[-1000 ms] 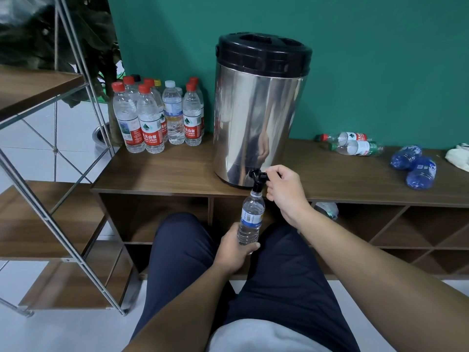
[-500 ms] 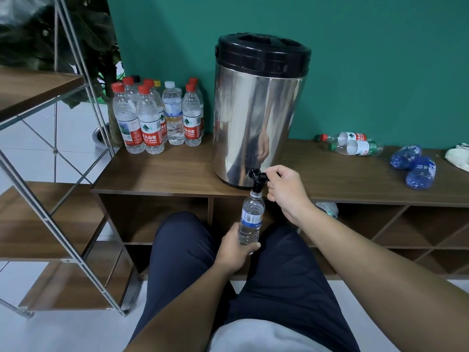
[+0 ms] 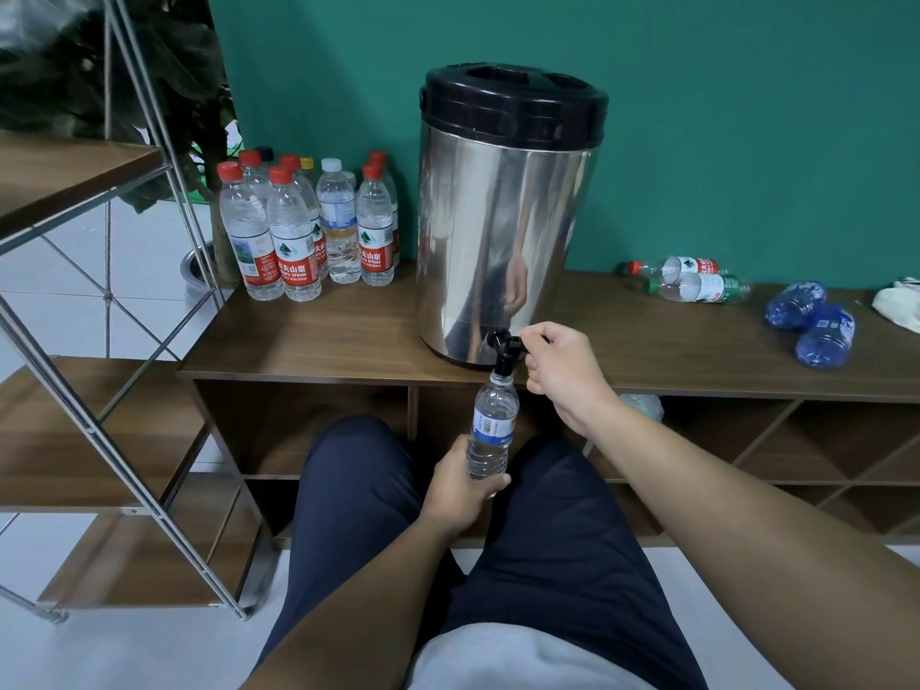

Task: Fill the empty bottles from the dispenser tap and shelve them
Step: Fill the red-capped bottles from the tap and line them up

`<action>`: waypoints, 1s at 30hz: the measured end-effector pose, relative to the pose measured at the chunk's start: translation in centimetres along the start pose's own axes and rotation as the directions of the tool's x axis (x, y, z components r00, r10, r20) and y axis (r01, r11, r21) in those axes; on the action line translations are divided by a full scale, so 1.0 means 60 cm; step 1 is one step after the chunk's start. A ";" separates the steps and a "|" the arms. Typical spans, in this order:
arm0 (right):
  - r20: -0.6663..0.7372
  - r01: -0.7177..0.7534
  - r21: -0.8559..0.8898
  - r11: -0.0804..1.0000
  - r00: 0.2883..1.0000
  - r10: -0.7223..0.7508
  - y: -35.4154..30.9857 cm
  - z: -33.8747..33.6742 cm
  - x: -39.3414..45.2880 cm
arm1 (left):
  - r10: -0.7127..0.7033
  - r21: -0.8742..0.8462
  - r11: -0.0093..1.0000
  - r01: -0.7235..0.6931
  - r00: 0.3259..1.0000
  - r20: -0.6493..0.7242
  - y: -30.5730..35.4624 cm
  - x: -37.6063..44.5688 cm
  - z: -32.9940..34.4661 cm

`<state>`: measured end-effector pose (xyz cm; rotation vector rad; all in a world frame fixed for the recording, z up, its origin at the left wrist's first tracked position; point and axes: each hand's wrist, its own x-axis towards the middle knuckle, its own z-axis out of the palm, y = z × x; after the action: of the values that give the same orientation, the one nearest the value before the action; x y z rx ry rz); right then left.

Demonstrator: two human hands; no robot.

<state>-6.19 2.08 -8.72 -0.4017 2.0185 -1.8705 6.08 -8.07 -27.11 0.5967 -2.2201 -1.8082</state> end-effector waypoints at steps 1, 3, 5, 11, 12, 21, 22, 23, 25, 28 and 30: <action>0.003 0.001 0.001 1.000 1.000 -0.001 -0.001 0.000 0.000 | 0.000 -0.001 1.000 0.000 1.000 -0.001 0.000 0.000 0.000; 0.008 0.002 -0.005 1.000 1.000 -0.002 -0.002 -0.001 -0.001 | -0.001 0.002 1.000 0.001 1.000 -0.004 -0.001 -0.001 -0.001; 0.010 0.005 -0.014 1.000 1.000 -0.005 -0.003 -0.002 0.000 | -0.009 -0.003 1.000 0.009 1.000 -0.007 -0.001 -0.001 -0.001; 0.005 0.007 -0.045 0.999 1.000 -0.006 -0.003 -0.004 0.002 | -0.011 0.000 1.000 0.011 1.000 -0.009 0.000 -0.001 -0.003; 0.005 0.007 -0.044 0.999 1.000 -0.007 -0.003 -0.004 0.002 | -0.011 0.002 1.000 0.011 1.000 -0.010 -0.001 -0.001 -0.004; 0.003 0.011 -0.051 0.999 1.000 -0.011 -0.002 -0.004 0.004 | -0.007 0.009 1.000 0.007 1.000 -0.027 -0.010 0.005 -0.004; 0.004 0.012 -0.054 0.998 1.000 -0.012 -0.002 -0.004 0.004 | -0.007 0.009 1.000 0.007 1.000 -0.028 -0.012 0.005 -0.003; 0.004 0.013 -0.057 0.998 1.000 -0.013 -0.001 -0.004 0.005 | -0.006 0.009 1.000 0.007 1.000 -0.028 -0.013 0.006 -0.003; 0.005 0.015 -0.058 0.998 1.000 -0.015 -0.001 -0.005 0.006 | -0.005 0.009 1.000 0.005 1.000 -0.028 -0.014 0.007 -0.003; 0.004 0.018 -0.056 0.998 1.000 -0.018 -0.001 -0.005 0.005 | 0.000 0.012 1.000 0.000 0.999 -0.037 -0.016 0.007 -0.004; 0.003 0.018 -0.053 0.998 1.000 -0.018 -0.001 -0.005 0.006 | 0.001 0.017 1.000 -0.001 0.999 -0.040 -0.019 0.008 -0.004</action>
<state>-6.63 2.19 -8.67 -0.4379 2.0730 -1.8297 5.94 -8.66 -28.21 0.6294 -2.2110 -1.7635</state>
